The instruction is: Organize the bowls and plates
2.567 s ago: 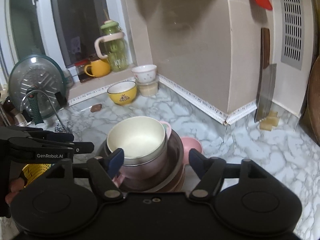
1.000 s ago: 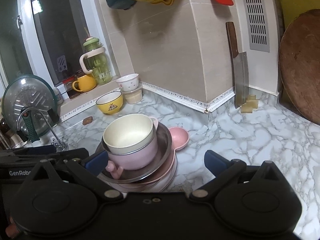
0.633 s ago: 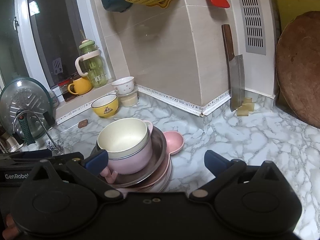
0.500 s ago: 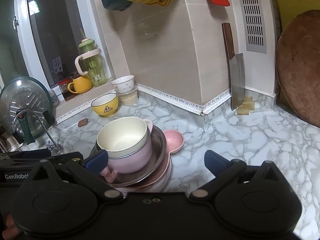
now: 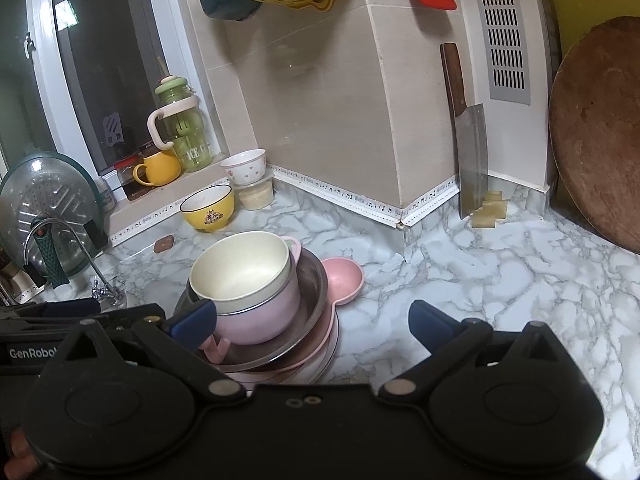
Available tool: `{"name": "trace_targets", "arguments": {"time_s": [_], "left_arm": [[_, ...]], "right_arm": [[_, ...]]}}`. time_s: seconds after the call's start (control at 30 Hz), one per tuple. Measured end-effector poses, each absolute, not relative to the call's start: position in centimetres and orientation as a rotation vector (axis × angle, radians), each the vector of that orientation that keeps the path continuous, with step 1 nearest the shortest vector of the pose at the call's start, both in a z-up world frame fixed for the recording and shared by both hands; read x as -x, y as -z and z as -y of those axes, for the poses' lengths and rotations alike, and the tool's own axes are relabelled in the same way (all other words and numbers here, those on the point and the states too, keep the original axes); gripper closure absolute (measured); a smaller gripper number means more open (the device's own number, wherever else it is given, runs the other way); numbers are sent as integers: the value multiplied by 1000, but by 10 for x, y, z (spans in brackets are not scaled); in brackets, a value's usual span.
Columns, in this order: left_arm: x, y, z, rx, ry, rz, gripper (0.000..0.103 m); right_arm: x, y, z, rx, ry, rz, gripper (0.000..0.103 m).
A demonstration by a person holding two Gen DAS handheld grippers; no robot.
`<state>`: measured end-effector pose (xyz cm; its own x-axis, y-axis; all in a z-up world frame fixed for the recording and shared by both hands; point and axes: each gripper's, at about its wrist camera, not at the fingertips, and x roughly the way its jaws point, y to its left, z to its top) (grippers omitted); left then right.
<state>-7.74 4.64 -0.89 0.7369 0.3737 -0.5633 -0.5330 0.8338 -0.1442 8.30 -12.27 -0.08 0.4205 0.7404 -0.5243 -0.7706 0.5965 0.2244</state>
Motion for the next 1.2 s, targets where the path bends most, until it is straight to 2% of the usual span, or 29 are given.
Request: {"name": "trace_targets", "arguments": {"time_s": [1.2], "left_arm": [[77, 11, -48, 312, -507, -558, 0]], "right_arm": [[-84, 3, 124, 53, -945, -633, 0]]}}
